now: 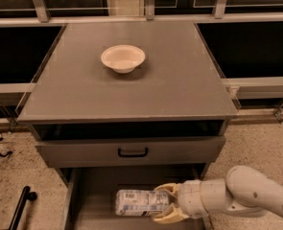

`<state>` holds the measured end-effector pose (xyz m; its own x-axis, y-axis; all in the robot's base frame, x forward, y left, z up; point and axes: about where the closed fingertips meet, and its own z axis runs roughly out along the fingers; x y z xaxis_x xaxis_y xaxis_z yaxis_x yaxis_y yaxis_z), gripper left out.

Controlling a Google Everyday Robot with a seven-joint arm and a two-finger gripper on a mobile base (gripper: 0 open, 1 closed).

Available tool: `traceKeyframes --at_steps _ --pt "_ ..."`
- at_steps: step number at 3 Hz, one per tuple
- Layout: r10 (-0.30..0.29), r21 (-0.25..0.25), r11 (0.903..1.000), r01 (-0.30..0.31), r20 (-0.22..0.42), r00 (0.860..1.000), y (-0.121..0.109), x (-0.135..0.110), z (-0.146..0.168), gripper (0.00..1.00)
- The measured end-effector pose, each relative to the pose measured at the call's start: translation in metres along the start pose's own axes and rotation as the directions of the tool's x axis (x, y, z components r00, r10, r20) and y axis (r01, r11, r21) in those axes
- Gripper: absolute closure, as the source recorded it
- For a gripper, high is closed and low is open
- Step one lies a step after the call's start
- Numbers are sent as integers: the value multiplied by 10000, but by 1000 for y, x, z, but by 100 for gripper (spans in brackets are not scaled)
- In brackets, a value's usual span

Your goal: Place blue plastic bottle into middle drawer

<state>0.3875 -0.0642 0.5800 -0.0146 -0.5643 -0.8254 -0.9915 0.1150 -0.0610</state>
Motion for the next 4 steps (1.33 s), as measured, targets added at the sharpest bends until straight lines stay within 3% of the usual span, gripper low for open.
traceKeyframes --at_steps 1,2,4 --pt "-260 -331 9992 236 -761 9968 7 23 34 100" --pt "-329 -800 9966 174 -1976 9797 6 45 73 100" --pt "-411 -530 9981 306 -2110 9766 0 58 80 100"
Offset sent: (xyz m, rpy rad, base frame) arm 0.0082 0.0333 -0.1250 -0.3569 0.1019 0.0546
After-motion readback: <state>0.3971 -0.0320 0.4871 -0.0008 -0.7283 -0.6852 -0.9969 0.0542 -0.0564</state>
